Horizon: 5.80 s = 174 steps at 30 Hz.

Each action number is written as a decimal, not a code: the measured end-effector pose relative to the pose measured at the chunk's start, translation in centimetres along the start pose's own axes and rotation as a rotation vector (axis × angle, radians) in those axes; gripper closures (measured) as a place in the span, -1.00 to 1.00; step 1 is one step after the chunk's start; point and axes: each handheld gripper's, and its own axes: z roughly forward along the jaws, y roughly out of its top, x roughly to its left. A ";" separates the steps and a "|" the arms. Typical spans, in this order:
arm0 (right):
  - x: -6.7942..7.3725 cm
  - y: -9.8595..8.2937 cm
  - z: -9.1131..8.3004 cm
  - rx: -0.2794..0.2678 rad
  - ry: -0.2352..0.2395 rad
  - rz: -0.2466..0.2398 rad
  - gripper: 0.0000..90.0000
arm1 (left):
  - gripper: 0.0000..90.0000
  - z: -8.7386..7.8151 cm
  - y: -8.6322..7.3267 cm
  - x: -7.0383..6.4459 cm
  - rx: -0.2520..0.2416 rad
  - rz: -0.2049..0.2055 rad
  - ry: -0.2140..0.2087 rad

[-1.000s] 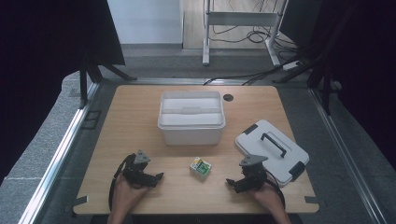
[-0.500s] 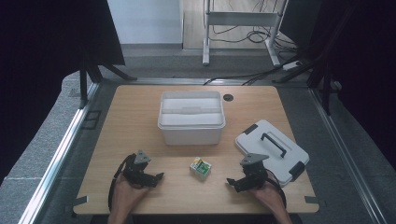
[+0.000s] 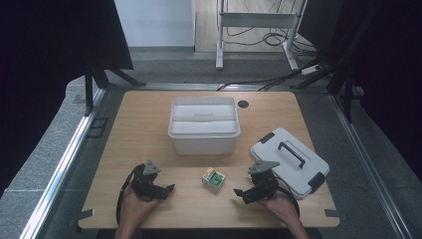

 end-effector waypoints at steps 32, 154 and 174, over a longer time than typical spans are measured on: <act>4.1 6.1 6.9 0.132 0.060 -0.117 -0.24 | -0.98 0.0 0.0 -0.1 0.000 0.006 -0.004; -7.4 8.2 2.7 -0.129 -0.027 0.065 -0.98 | -1.00 0.0 11.7 5.5 -0.039 0.118 -0.145; -7.3 9.2 3.3 -0.107 -0.014 0.052 -0.73 | -1.00 0.7 12.7 4.4 -0.039 0.134 -0.197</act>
